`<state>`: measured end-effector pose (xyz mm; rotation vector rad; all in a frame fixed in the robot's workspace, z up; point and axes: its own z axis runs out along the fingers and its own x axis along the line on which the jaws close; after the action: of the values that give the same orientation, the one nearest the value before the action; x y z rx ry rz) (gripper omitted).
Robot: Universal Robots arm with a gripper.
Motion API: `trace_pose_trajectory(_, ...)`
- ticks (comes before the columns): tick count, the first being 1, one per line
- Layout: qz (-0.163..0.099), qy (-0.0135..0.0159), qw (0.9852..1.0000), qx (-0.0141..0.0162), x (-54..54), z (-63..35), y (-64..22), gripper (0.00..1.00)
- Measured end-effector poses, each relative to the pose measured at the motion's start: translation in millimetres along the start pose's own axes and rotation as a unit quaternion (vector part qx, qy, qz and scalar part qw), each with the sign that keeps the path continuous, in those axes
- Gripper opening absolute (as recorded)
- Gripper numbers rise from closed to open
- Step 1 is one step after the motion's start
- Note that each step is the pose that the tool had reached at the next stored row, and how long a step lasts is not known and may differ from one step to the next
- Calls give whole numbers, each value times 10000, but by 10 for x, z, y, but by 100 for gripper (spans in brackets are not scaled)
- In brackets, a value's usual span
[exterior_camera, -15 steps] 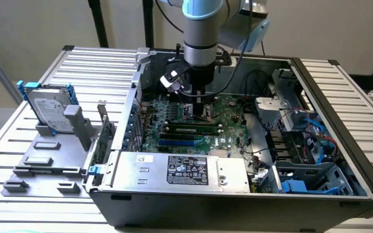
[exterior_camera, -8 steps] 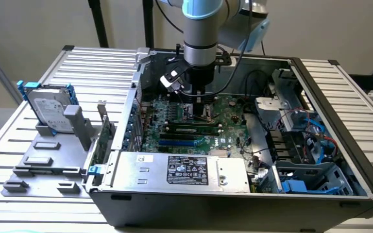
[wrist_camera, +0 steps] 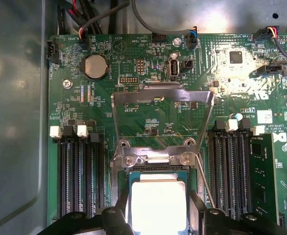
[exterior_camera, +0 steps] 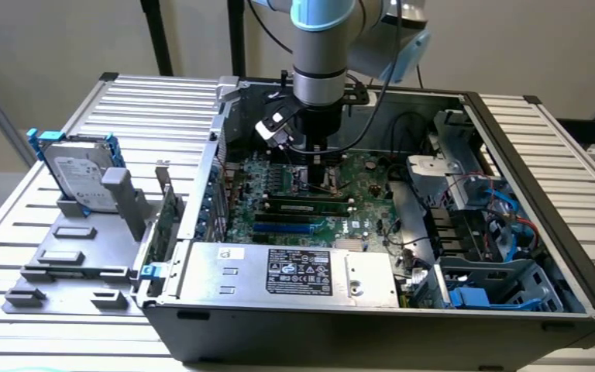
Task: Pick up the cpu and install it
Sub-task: 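Place the cpu into insertion slot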
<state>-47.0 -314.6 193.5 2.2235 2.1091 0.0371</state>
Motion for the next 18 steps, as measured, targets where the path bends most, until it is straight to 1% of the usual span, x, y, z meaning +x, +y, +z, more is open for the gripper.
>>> trace_pose_trajectory(9, -1, -7, 10000, -1, 0, 2, 0, 55)
trace_pose_trajectory(10, -1, -9, 10000, -2, 0, 2, 0, 56)
trace_pose_trajectory(12, -1, -6, 10000, -4, 0, 4, 0, 56)
trace_pose_trajectory(13, 0, -7, 10000, -3, 1, 3, 0, 62)
trace_pose_trajectory(18, -1, -10, 10000, -1, 0, 1, 0, 62)
